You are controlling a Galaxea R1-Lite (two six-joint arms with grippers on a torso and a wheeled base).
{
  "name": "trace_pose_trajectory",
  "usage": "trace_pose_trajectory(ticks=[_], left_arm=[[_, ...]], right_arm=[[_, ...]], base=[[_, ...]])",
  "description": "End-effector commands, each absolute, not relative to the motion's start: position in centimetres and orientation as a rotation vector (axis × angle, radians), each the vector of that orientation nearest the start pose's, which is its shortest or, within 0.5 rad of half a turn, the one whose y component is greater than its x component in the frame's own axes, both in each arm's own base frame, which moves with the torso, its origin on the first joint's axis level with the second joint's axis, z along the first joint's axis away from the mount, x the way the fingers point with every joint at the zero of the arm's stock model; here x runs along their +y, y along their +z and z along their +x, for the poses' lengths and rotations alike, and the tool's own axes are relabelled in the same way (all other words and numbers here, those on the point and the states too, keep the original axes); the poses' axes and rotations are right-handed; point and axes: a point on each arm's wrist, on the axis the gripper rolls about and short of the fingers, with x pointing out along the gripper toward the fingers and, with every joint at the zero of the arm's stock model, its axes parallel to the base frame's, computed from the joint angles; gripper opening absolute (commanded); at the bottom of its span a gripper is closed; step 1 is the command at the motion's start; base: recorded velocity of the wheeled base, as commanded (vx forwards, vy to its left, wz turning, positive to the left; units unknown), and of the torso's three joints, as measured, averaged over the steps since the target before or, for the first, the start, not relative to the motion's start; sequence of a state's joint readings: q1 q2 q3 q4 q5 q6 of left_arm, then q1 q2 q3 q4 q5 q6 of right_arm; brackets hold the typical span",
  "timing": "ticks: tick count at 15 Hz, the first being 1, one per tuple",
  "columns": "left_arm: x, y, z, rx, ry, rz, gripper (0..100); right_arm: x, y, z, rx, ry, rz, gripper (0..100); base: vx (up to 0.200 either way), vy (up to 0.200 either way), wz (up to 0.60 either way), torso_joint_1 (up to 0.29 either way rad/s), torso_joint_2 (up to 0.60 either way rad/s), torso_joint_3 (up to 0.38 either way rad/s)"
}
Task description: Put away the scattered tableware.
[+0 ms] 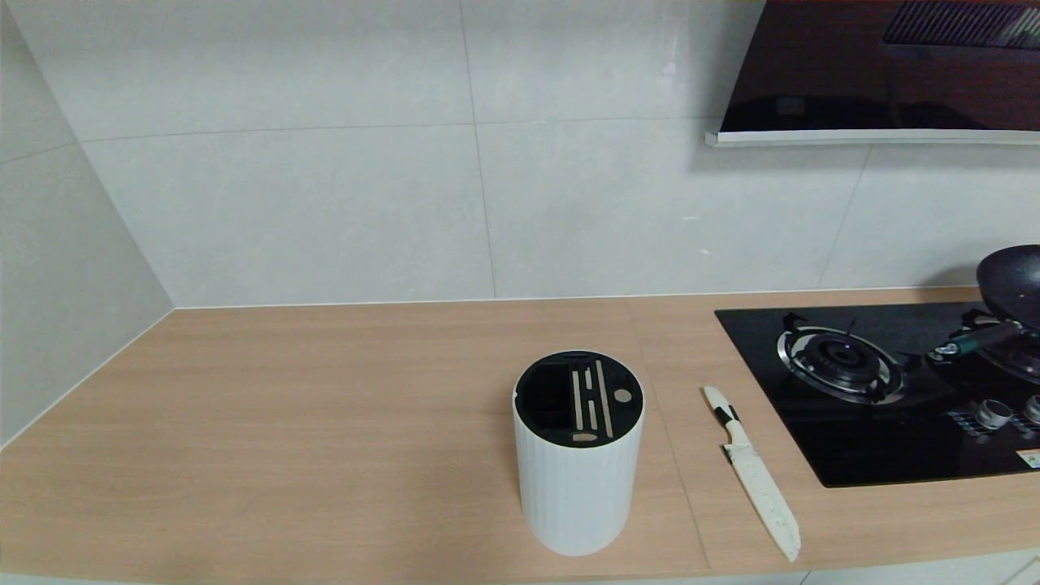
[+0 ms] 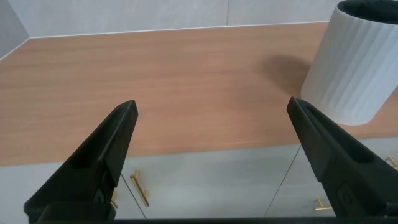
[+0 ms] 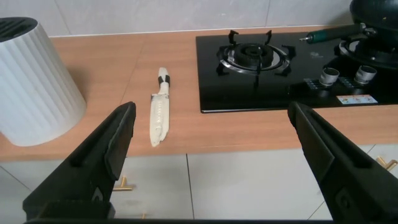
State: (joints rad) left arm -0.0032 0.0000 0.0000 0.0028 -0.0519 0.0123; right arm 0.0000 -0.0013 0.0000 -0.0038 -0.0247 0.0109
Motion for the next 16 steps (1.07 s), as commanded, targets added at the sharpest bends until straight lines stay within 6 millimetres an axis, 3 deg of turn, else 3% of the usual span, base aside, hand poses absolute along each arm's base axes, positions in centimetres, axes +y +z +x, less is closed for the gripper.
trace_pose_trajectory(ticks=[1,3,5,6,8,10,13,15,16], left_arm=[[-0.1,7.5,-2.3,0.001,-0.055,0.012,100],[-0.1,7.5,-2.3,0.003,-0.055,0.014,100],[-0.1,7.5,-2.3,0.003,-0.055,0.012,100],[-0.1,7.5,-2.3,0.003,-0.055,0.012,100],[-0.1,7.5,-2.3,0.003,-0.055,0.012,100],[-0.1,7.5,-2.3,0.003,-0.055,0.012,100],[-0.1,7.5,-2.3,0.003,-0.055,0.012,100],[-0.1,7.5,-2.3,0.003,-0.055,0.012,100],[-0.1,7.5,-2.3,0.003,-0.055,0.012,100]], right_arm=[[-0.1,7.6,-2.3,-0.005,-0.028,0.012,100],[-0.1,7.7,-2.3,-0.014,-0.044,0.013,100],[-0.1,10.8,-3.2,-0.145,-0.017,0.048,100],[0.1,13.3,-3.1,-0.128,0.088,0.055,100],[0.2,15.2,-1.5,-0.04,0.147,0.059,100],[0.5,17.6,2.1,0.114,0.213,0.066,100],[0.9,18.8,7.4,0.289,0.242,0.073,100],[1.6,18.9,14.2,0.412,0.258,0.083,100],[1.8,18.3,16.6,0.436,0.257,0.085,100]], base=[[0.0,0.0,0.0,0.0,0.0,0.0],[0.0,0.0,0.0,0.0,0.0,0.0],[0.0,0.0,0.0,0.0,0.0,0.0],[0.0,0.0,0.0,0.0,0.0,0.0],[0.0,0.0,0.0,0.0,0.0,0.0],[0.0,0.0,0.0,0.0,0.0,0.0],[0.0,0.0,0.0,0.0,0.0,0.0],[0.0,0.0,0.0,0.0,0.0,0.0],[0.0,0.0,0.0,0.0,0.0,0.0]])
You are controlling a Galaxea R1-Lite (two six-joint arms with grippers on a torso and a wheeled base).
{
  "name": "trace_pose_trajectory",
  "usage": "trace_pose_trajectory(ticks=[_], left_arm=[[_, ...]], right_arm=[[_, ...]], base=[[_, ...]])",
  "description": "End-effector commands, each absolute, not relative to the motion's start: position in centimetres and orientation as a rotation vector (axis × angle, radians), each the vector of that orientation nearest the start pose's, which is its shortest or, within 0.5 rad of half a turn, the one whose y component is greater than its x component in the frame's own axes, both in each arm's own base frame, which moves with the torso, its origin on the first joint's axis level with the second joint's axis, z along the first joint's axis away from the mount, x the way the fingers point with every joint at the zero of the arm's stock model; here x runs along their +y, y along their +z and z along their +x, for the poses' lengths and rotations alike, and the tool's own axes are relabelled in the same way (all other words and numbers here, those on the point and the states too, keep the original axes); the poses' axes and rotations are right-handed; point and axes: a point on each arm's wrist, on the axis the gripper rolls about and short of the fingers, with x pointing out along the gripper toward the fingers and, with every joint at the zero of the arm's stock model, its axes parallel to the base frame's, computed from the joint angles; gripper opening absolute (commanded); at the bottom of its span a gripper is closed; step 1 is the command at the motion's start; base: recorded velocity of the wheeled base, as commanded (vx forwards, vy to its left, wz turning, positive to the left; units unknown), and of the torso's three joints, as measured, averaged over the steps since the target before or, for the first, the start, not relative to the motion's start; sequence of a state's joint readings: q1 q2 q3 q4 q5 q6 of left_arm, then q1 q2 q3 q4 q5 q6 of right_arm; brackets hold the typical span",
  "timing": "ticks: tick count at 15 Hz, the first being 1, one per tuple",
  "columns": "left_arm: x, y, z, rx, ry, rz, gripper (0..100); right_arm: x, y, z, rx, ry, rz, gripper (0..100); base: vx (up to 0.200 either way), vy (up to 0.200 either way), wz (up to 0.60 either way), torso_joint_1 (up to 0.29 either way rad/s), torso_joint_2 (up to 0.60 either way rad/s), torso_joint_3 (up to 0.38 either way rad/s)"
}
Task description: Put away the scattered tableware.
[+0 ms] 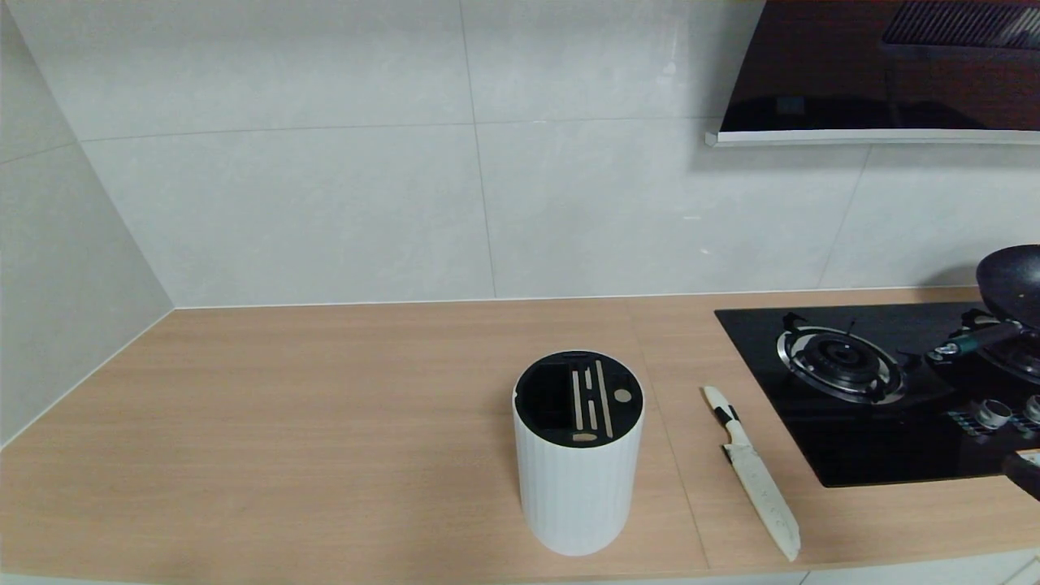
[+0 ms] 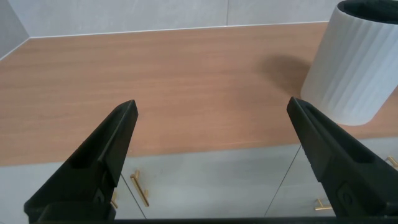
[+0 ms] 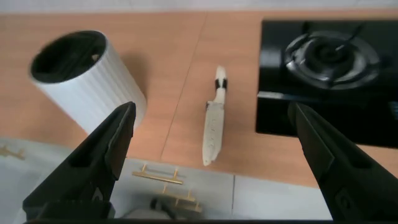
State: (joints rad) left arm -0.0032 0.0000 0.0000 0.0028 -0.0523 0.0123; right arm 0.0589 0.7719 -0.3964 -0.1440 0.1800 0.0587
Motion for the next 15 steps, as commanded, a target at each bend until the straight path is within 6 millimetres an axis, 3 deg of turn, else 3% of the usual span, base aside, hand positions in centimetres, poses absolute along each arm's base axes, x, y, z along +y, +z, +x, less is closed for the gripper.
trace_pose_trajectory(ticks=[1,10,15], left_arm=[[-0.1,7.5,-2.3,0.003,-0.055,0.012,100],[-0.1,7.5,-2.3,0.003,-0.055,0.012,100],[-0.1,7.5,-2.3,0.003,-0.055,0.012,100]], right_arm=[[2.0,17.6,18.2,0.462,0.256,0.097,100],[4.3,10.4,28.2,0.534,0.28,0.077,100],[6.3,4.5,30.5,0.639,0.264,0.015,100]], base=[[0.0,0.0,0.0,0.0,0.0,0.0],[0.0,0.0,0.0,0.0,0.0,0.0],[0.0,0.0,0.0,0.0,0.0,0.0]])
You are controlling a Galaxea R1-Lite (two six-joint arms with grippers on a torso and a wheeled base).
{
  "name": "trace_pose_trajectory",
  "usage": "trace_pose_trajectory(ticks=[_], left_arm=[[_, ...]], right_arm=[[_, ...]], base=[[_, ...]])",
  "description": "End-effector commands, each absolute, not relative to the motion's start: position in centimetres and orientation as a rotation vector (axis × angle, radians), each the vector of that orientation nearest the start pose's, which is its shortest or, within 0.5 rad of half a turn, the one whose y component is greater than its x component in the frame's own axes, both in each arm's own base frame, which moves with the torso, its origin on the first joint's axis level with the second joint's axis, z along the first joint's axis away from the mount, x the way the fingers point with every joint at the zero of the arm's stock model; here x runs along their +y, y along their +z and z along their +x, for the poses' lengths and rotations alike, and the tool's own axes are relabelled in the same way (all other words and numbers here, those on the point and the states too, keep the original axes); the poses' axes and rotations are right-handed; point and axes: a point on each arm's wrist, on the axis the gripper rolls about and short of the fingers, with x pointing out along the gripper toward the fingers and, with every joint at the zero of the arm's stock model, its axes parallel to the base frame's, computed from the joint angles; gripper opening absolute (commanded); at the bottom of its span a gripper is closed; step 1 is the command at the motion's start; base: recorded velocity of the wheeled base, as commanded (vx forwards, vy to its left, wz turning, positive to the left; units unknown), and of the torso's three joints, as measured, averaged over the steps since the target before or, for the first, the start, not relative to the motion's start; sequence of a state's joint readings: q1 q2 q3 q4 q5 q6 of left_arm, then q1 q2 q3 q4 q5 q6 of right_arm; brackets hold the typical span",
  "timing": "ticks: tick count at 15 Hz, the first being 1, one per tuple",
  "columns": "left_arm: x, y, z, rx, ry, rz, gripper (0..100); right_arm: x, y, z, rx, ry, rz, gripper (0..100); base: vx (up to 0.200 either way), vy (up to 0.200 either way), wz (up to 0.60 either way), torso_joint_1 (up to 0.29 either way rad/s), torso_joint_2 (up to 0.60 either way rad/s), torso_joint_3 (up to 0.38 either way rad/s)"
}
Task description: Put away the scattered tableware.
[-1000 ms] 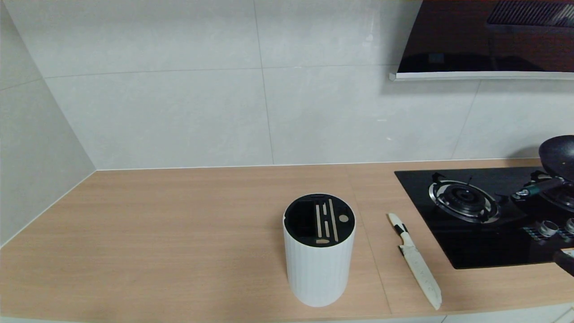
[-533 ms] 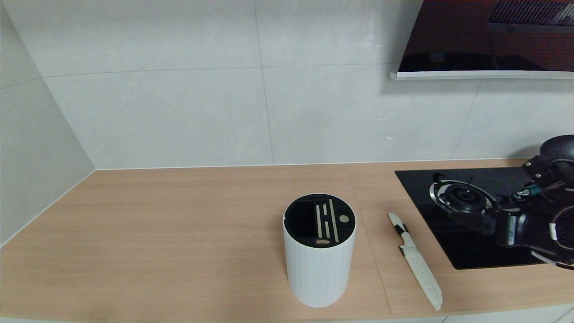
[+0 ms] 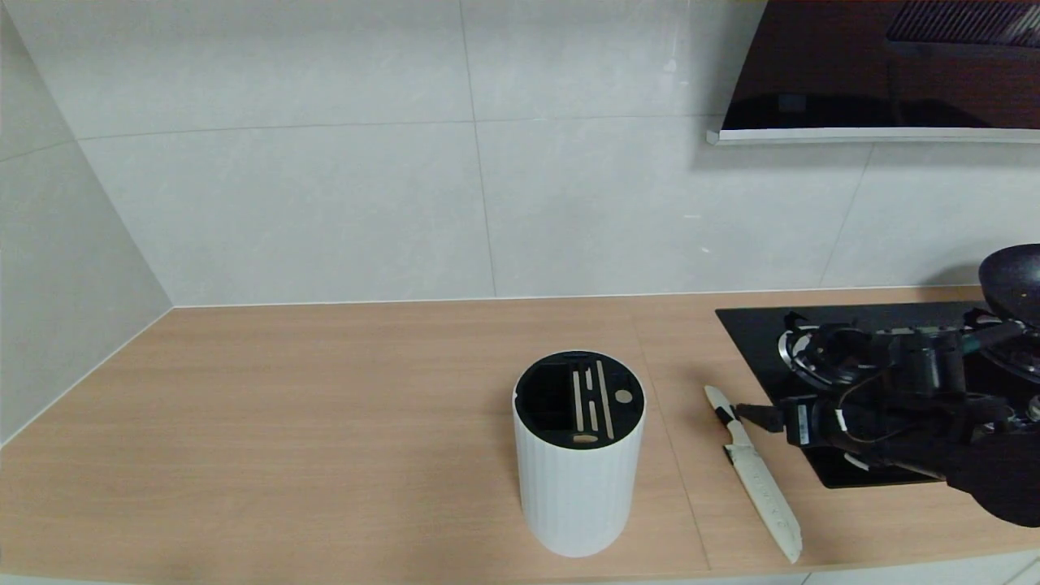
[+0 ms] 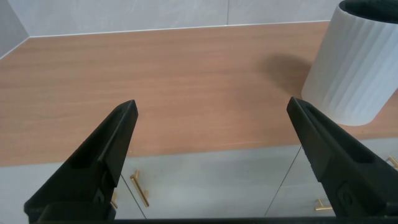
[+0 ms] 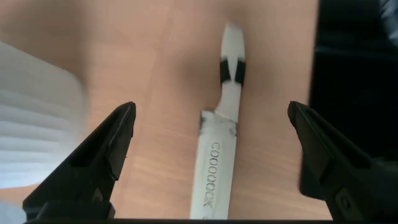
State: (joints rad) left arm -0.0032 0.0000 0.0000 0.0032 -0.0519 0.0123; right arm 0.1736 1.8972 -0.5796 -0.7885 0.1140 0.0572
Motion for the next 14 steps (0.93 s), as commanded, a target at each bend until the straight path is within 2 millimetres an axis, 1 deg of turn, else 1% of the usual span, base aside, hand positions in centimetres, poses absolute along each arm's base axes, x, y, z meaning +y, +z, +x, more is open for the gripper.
trace_pose_trajectory(ticks=[1,4,7,9,14], left_arm=[[-0.1,7.5,-2.3,0.003,-0.054,0.012,100],[-0.1,7.5,-2.3,0.003,-0.055,0.014,100],[-0.1,7.5,-2.3,0.003,-0.055,0.014,100],[-0.1,7.5,-2.3,0.003,-0.055,0.012,100],[-0.1,7.5,-2.3,0.003,-0.055,0.014,100]], right_arm=[[6.8,3.6,30.7,0.644,0.261,0.005,100],[7.0,1.6,31.3,0.664,0.241,-0.009,100],[7.1,0.2,31.8,0.66,0.211,-0.02,100],[7.0,-0.3,31.9,0.658,0.185,-0.029,100],[7.0,-0.4,32.0,0.661,0.177,-0.03,100]], base=[[0.0,0.0,0.0,0.0,0.0,0.0],[0.0,0.0,0.0,0.0,0.0,0.0],[0.0,0.0,0.0,0.0,0.0,0.0],[0.0,0.0,0.0,0.0,0.0,0.0],[0.0,0.0,0.0,0.0,0.0,0.0]])
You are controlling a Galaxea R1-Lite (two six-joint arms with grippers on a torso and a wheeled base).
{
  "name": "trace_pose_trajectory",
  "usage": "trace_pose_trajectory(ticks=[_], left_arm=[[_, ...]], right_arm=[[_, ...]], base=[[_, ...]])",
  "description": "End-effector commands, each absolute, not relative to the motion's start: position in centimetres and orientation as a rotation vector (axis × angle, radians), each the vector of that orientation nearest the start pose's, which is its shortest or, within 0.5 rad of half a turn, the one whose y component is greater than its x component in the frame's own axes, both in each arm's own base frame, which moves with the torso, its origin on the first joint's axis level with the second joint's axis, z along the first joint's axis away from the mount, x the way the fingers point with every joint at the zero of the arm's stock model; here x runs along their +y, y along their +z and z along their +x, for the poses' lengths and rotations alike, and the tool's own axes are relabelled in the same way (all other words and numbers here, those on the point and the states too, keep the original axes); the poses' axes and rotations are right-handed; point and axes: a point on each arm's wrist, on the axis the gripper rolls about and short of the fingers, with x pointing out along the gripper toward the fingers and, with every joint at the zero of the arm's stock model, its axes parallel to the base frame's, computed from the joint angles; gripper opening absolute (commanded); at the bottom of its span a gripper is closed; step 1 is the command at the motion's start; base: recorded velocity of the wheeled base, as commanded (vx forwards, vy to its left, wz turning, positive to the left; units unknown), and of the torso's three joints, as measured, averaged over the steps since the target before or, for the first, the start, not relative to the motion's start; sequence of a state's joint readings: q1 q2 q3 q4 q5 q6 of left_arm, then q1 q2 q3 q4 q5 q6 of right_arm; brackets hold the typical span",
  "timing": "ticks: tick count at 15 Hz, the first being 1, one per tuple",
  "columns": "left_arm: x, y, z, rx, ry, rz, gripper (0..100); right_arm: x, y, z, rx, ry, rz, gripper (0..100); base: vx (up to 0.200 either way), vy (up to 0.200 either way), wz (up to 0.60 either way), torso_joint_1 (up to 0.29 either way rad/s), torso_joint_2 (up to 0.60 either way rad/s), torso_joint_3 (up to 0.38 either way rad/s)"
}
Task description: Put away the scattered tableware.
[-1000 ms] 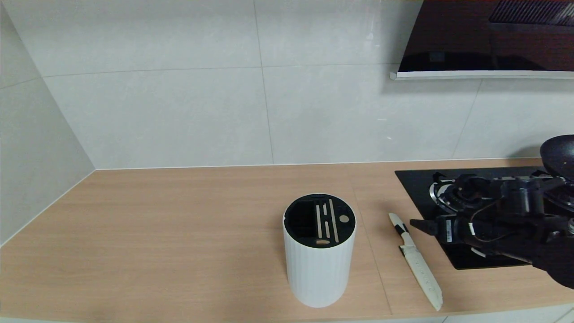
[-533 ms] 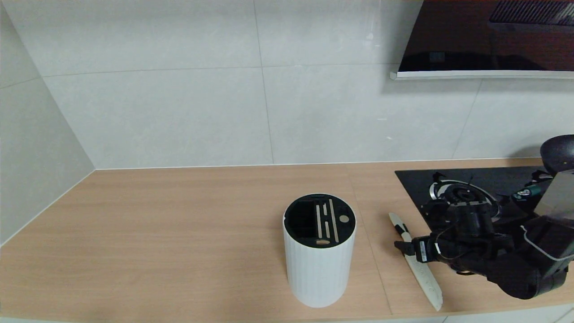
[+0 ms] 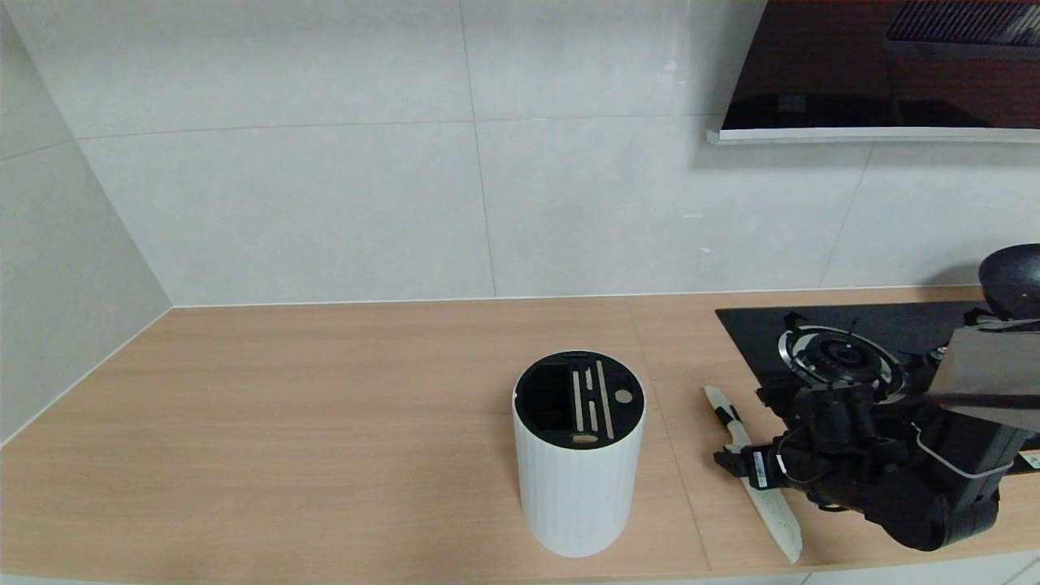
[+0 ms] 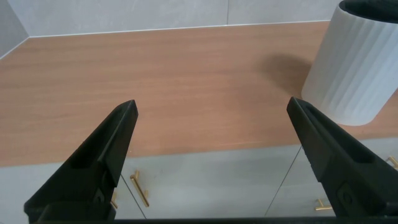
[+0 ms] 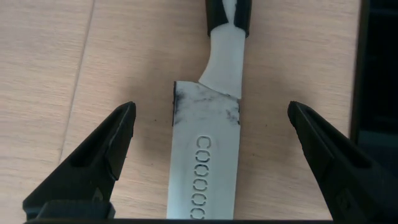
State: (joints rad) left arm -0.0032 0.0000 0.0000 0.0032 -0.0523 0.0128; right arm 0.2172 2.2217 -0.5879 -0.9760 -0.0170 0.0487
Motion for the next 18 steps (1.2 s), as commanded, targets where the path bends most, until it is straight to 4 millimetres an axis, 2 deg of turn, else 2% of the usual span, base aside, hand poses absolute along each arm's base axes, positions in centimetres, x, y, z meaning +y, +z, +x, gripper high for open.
trace_pose_trajectory(ticks=[1,17,18], left_arm=[[-0.1,7.5,-2.3,0.003,-0.055,0.014,100],[-0.1,7.5,-2.3,0.003,-0.055,0.012,100],[-0.1,7.5,-2.3,0.003,-0.055,0.014,100]], right_arm=[[7.0,-0.4,32.0,0.659,0.173,-0.031,100],[7.6,-1.6,32.3,0.659,0.142,-0.054,100],[7.6,-1.6,32.3,0.659,0.139,-0.055,0]], base=[[0.0,0.0,0.0,0.0,0.0,0.0],[0.0,0.0,0.0,0.0,0.0,0.0],[0.0,0.0,0.0,0.0,0.0,0.0]])
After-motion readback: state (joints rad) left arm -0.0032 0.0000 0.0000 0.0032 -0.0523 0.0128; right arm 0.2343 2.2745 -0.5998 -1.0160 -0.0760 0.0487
